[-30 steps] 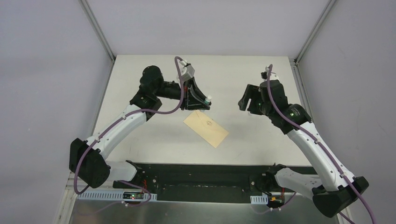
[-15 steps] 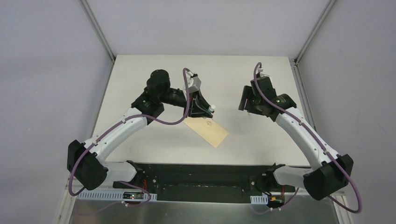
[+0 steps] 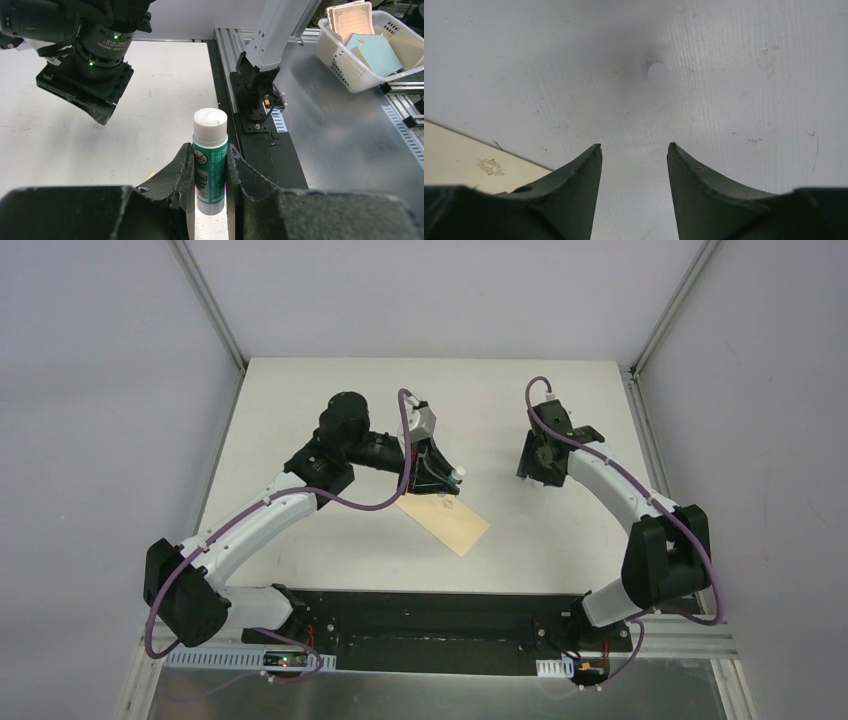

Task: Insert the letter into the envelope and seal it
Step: Close the solid glue cap on the solid glue.

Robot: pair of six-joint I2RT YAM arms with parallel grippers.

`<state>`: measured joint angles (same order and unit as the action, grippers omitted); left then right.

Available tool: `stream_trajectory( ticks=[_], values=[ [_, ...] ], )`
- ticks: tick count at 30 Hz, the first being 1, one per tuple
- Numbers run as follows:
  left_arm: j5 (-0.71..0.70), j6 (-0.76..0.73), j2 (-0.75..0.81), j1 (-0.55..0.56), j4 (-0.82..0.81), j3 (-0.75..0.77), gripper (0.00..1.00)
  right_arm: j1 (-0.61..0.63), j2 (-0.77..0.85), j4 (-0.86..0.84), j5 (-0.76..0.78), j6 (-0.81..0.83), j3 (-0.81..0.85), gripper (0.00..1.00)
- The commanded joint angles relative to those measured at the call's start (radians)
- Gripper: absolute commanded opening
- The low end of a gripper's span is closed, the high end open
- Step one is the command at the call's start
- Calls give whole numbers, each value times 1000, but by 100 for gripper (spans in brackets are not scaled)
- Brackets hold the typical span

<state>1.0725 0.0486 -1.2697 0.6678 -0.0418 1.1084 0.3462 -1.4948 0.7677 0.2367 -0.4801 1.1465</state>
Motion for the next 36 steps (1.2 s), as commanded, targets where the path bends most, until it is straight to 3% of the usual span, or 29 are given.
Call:
stream_trajectory(
  ticks=[1,21,36],
  values=[
    [-9,14,7,7,-49,11,0,-32,-40,-78,25,16,-15,53],
    [-15,61,-29,13,-98,22,0,-114,-230,-182,-34,47,9,47],
    [-10,65,-68,16,-93,46,0,-125,-279,-204,-40,61,28,41]
  ],
)
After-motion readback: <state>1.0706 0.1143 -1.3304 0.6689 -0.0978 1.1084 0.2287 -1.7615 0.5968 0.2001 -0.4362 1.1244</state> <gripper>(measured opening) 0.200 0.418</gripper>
